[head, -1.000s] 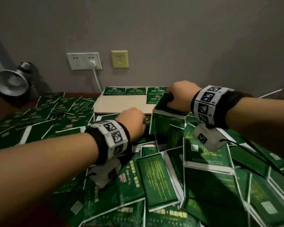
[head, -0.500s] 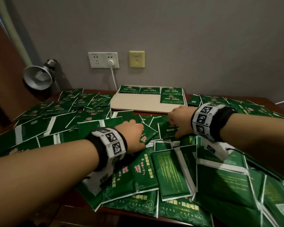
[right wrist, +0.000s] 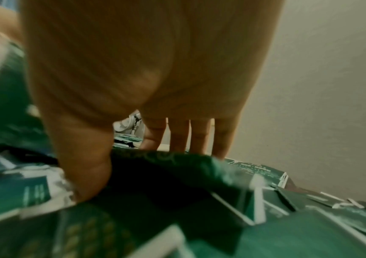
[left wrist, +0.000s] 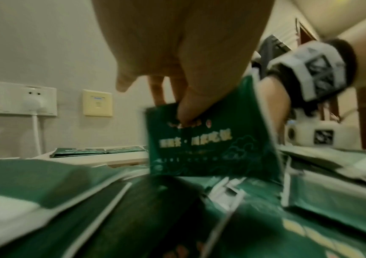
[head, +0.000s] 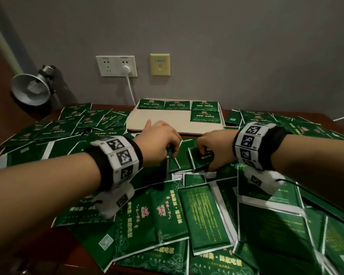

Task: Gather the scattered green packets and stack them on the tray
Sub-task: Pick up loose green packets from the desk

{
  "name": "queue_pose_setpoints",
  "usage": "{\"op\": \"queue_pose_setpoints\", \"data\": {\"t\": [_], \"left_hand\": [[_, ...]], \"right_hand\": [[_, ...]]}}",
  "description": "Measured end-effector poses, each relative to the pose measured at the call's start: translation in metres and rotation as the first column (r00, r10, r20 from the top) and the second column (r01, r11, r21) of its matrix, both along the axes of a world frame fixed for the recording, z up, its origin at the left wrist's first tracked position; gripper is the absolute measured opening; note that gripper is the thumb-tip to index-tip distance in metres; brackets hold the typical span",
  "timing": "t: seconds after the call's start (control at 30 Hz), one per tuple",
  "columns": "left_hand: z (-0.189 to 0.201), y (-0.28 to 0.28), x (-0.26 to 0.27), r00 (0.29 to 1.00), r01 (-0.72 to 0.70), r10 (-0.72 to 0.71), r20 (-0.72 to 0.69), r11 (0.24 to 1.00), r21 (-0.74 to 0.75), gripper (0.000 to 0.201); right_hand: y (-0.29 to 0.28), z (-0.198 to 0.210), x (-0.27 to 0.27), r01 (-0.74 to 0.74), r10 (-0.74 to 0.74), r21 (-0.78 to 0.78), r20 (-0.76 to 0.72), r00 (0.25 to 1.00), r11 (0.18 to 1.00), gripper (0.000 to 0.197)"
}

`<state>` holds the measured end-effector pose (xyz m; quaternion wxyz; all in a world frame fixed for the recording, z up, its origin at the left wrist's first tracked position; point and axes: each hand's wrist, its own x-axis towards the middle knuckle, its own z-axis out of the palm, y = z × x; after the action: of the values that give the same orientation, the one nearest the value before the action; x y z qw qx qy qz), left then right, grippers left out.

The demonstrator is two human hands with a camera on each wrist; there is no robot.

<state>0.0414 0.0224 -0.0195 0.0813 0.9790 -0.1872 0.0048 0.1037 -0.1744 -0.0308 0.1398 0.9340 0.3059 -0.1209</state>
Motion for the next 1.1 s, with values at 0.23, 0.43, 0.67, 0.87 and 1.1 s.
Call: {"op": "queue_pose_setpoints", "data": {"t": [0.23, 0.43, 0.67, 0.87, 1.1], "left_hand": [[-0.005, 0.029, 0.003, 0.976, -0.207, 0.197, 0.091, 0.971, 0.117, 0.038], [-0.005, -0.002, -0.013, 0.886, -0.453, 0.463, -0.005, 0.868, 0.201, 0.049], [-0.036, -0.026, -0.003, 0.818, -0.509, 0.561, -0.126, 0.809, 0.296, 0.081], [-0.041, -0.021, 0.001, 0.832, -0.439, 0.522, -0.186, 0.826, 0.353, 0.067], [-0.029, -0.022, 0.012, 0.922, -0.272, 0.348, -0.172, 0.895, 0.353, 0.049]], "right_hand": [[0.008, -0.005, -0.01, -0.089, 0.092, -0.114, 0.028, 0.995, 0.99, 0.054], [0.012, -0.002, -0.009, -0.09, 0.093, -0.063, 0.057, 0.994, 0.994, 0.045], [0.008, 0.012, -0.001, -0.022, 0.016, 0.101, 0.062, 0.998, 0.995, 0.042], [0.012, 0.028, 0.027, 0.012, -0.045, 0.271, 0.115, 0.992, 0.962, 0.041], [0.026, 0.035, 0.076, 0.1, -0.132, 0.412, 0.05, 0.99, 0.906, 0.039]]}}
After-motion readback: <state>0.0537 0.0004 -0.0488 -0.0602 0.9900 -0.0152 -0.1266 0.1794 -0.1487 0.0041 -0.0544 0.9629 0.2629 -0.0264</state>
